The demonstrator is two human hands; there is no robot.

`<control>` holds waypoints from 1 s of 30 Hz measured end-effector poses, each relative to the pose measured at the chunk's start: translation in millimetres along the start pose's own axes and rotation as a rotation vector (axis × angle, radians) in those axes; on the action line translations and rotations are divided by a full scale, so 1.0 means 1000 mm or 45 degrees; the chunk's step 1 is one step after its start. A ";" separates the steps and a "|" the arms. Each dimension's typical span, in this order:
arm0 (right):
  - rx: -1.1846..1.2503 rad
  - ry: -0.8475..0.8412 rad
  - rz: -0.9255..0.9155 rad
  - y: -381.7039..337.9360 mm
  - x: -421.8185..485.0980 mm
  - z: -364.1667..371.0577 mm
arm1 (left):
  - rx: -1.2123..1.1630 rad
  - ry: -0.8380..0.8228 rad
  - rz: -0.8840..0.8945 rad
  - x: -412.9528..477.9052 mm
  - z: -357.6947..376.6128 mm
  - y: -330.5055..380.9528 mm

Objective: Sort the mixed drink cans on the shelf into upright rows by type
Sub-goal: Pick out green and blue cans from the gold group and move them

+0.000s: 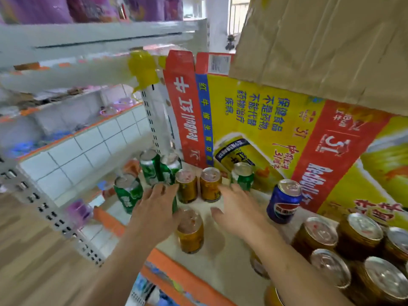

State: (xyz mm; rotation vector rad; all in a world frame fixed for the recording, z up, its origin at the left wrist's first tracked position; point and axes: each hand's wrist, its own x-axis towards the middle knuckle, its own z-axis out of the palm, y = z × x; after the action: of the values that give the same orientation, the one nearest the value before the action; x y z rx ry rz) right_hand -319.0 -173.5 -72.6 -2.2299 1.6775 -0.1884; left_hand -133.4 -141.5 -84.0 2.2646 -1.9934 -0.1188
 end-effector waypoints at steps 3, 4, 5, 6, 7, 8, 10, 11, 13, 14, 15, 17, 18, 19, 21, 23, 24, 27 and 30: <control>0.033 -0.136 -0.066 -0.017 0.015 0.008 | 0.008 -0.016 0.069 0.028 0.002 -0.015; 0.065 -0.238 -0.094 -0.022 0.020 0.011 | 0.001 -0.015 0.095 0.035 0.001 -0.020; 0.091 -0.357 -0.106 -0.028 0.023 0.015 | -0.002 -0.020 0.117 0.043 0.000 -0.026; 0.091 -0.472 -0.104 -0.035 0.026 0.019 | -0.007 -0.027 0.137 0.050 -0.001 -0.032; 0.065 -0.569 -0.093 -0.042 0.029 0.023 | -0.021 -0.041 0.150 0.057 -0.001 -0.037; 0.034 -0.630 -0.073 -0.049 0.033 0.027 | -0.048 -0.061 0.159 0.064 0.000 -0.043; 0.052 -0.655 -0.015 -0.058 0.039 0.031 | -0.115 -0.128 0.196 0.075 0.000 -0.053; 0.085 -0.626 0.012 -0.060 0.042 0.031 | -0.163 -0.166 0.232 0.080 0.000 -0.057; 0.166 -0.542 0.070 -0.060 0.045 0.029 | -0.268 -0.215 0.315 0.085 -0.001 -0.062; 0.206 -0.506 0.109 -0.059 0.046 0.027 | -0.305 -0.215 0.352 0.086 -0.002 -0.063; 0.237 -0.469 0.148 -0.058 0.046 0.026 | -0.329 -0.206 0.385 0.088 -0.002 -0.064; 0.269 -0.390 0.218 -0.056 0.045 0.022 | -0.346 -0.202 0.454 0.089 -0.002 -0.065; 0.267 -0.341 0.254 -0.055 0.043 0.019 | -0.354 -0.211 0.493 0.089 -0.001 -0.065; 0.259 -0.287 0.296 -0.052 0.040 0.016 | -0.373 -0.223 0.535 0.089 -0.001 -0.064; 0.253 -0.179 0.382 -0.044 0.035 0.008 | -0.416 -0.252 0.624 0.088 -0.003 -0.059; 0.249 -0.091 0.461 -0.033 0.028 -0.001 | -0.454 -0.287 0.724 0.086 -0.007 -0.051; 0.219 -0.056 0.502 -0.026 0.025 -0.006 | -0.470 -0.308 0.773 0.084 -0.008 -0.045; 0.134 0.045 0.635 -0.002 0.017 -0.011 | -0.473 -0.361 0.913 0.076 -0.005 -0.027; 0.067 0.140 0.707 0.018 0.008 -0.005 | -0.420 -0.404 1.014 0.067 0.006 -0.008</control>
State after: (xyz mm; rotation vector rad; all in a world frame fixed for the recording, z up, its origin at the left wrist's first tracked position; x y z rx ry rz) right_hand -334.4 -186.6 -75.0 -1.6587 2.2423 -0.2119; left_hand -117.5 -207.1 -90.0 1.1964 -2.6241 -0.6879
